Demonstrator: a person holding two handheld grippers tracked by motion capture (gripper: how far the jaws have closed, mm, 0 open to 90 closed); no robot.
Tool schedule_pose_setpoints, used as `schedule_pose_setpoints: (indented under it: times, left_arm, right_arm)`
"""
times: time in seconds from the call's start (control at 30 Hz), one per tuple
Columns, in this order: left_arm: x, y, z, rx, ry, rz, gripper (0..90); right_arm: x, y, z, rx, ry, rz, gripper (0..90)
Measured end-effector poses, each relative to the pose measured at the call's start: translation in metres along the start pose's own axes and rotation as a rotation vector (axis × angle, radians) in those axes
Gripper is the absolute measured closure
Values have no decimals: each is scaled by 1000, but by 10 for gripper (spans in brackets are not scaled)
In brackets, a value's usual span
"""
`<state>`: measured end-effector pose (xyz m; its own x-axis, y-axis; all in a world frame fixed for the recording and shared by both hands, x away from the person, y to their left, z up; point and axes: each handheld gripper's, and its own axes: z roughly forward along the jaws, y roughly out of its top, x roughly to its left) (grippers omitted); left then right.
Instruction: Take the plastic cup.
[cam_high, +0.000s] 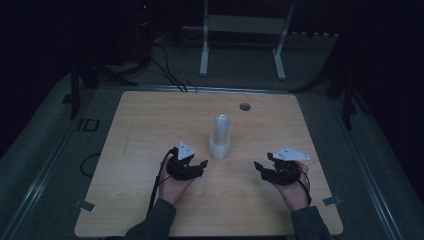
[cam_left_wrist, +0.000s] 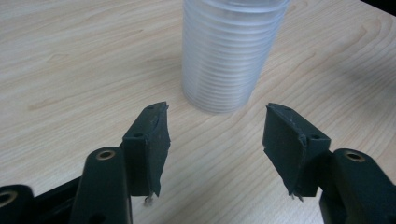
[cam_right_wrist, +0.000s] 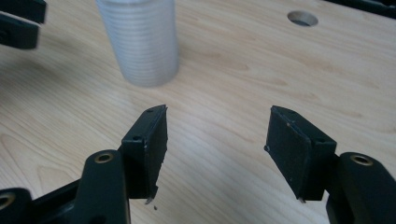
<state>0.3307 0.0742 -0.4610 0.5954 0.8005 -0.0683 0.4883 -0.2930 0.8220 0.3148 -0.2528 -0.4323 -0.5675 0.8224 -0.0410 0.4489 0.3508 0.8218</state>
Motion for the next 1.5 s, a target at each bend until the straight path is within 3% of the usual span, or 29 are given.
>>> schedule_pose_setpoints:
  times: [0.5, 0.83, 1.27, 1.5]
  left_arm:
    - [0, 19, 14, -3, -39, -8, 322]
    - [-3, 27, 25, 5, -1, 10, 281]
    - [-6, 33, 40, -25, -33, 9, 283]
    - [-6, 35, 47, -32, -14, 2, 277]
  right_arm:
    - [9, 36, 0, -43, 22, -49, 382]
    - [17, 58, 5, -68, 42, -70, 380]
    - [25, 82, 12, -97, 75, -69, 369]
    - [27, 91, 18, -99, 84, -75, 367]
